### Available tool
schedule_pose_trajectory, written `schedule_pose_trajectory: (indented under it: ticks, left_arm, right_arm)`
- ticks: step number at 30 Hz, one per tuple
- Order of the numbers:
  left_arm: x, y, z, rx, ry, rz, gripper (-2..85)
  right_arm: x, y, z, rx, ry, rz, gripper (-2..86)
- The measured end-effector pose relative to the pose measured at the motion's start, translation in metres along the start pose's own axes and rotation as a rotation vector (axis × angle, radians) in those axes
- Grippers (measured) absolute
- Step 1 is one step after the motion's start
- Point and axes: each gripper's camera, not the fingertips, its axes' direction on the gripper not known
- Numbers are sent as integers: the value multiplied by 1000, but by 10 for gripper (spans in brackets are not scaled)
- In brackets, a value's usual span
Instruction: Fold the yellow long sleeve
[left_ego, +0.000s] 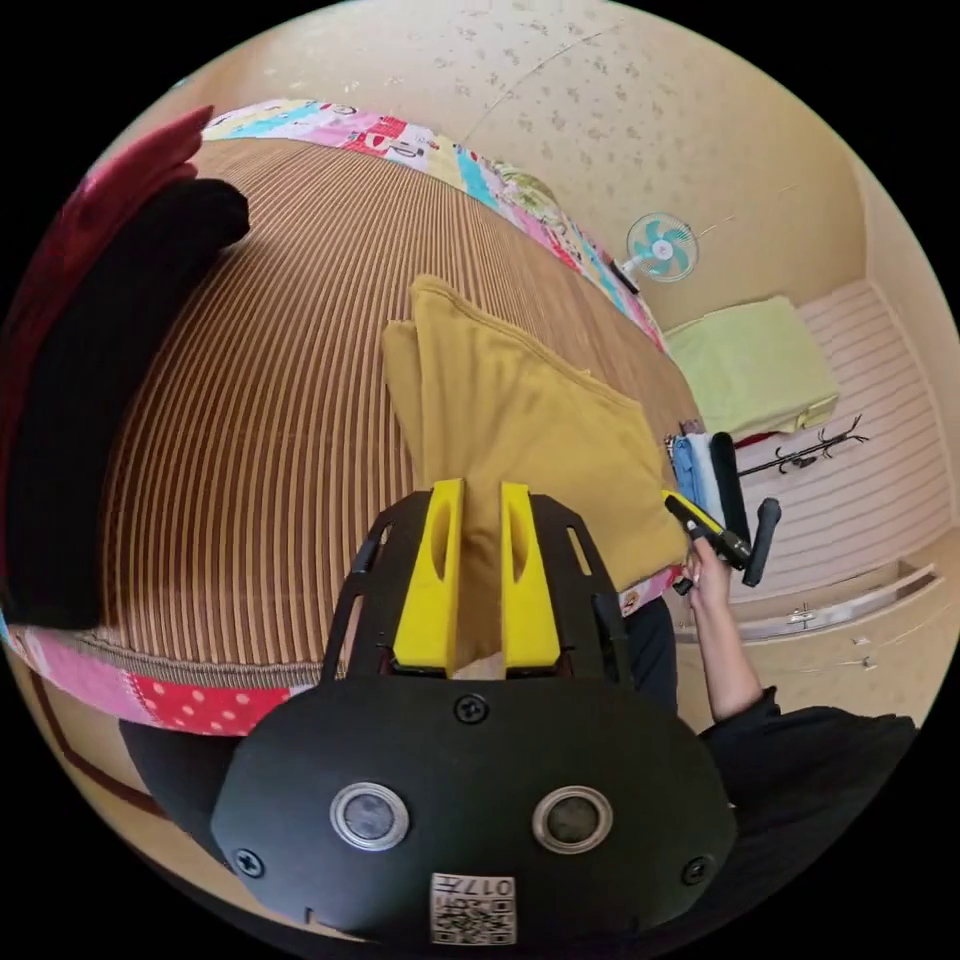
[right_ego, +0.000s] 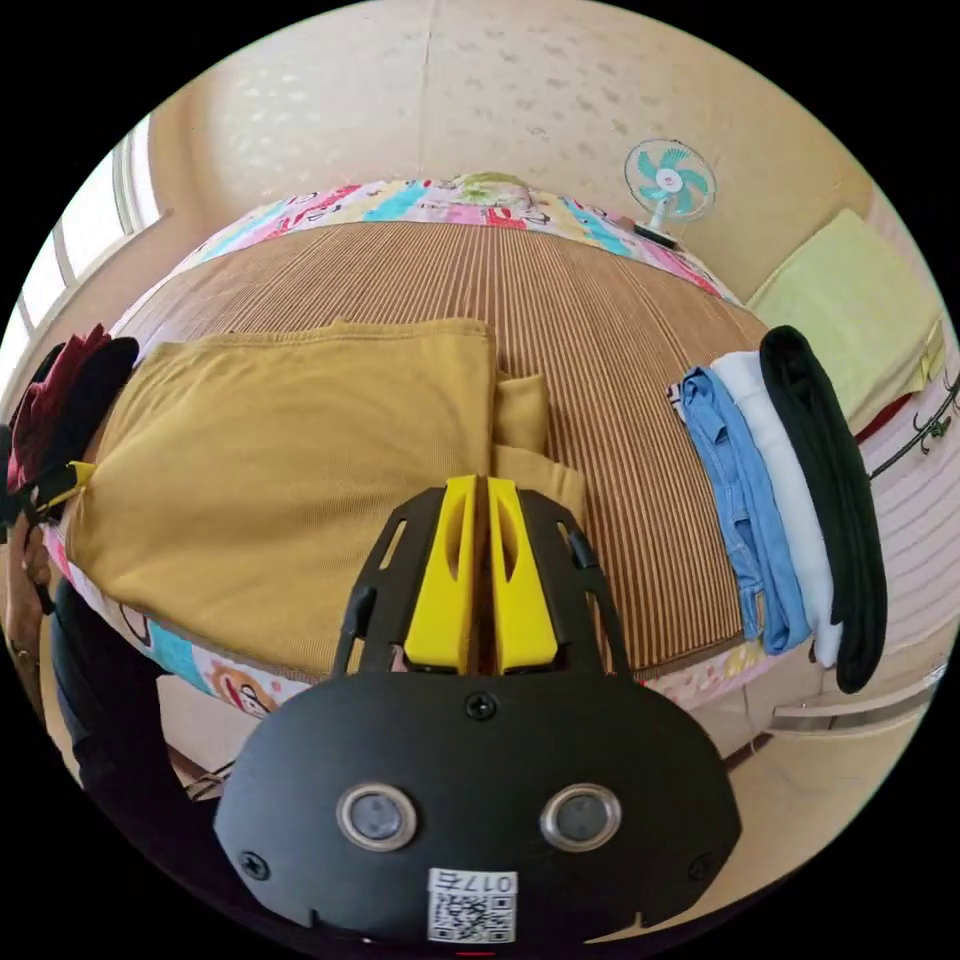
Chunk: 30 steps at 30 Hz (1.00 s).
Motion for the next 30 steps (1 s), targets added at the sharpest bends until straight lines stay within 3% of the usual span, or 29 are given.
schedule_pose_trajectory:
  ticks: [2,4,6,10,13,14,15,21,25,30]
  left_arm:
    - [-13,25,-22,67,-10,-91,111]
    - [-29,57,-42,132,78,-189,144]
    - [-42,73,-37,111,184,-263,151]
    - [-51,86,3,33,325,-358,138]
    - [-48,83,17,41,366,-423,93]
    - [-46,81,17,44,363,-443,81]
    - [-38,75,12,75,387,-440,66]
    - [113,4,3,151,331,37,52]
    - [243,12,64,12,360,358,52]
    - [323,79,149,-163,378,544,56]
  right_arm:
    - [-12,-5,-12,-36,111,-3,21]
    - [-23,-9,-40,67,193,64,14]
    - [-50,-15,-77,215,48,35,9]
    - [-97,-25,-93,291,-335,27,6]
    - [-145,-35,-50,148,-432,-64,5]
    - [-163,-41,-18,-43,-369,-102,5]
    - [-163,-38,-23,10,-353,-110,5]
    - [-55,4,-91,158,-489,-2,4]
    - [49,43,-87,76,-527,229,5]
    - [167,112,-69,4,-537,421,10]
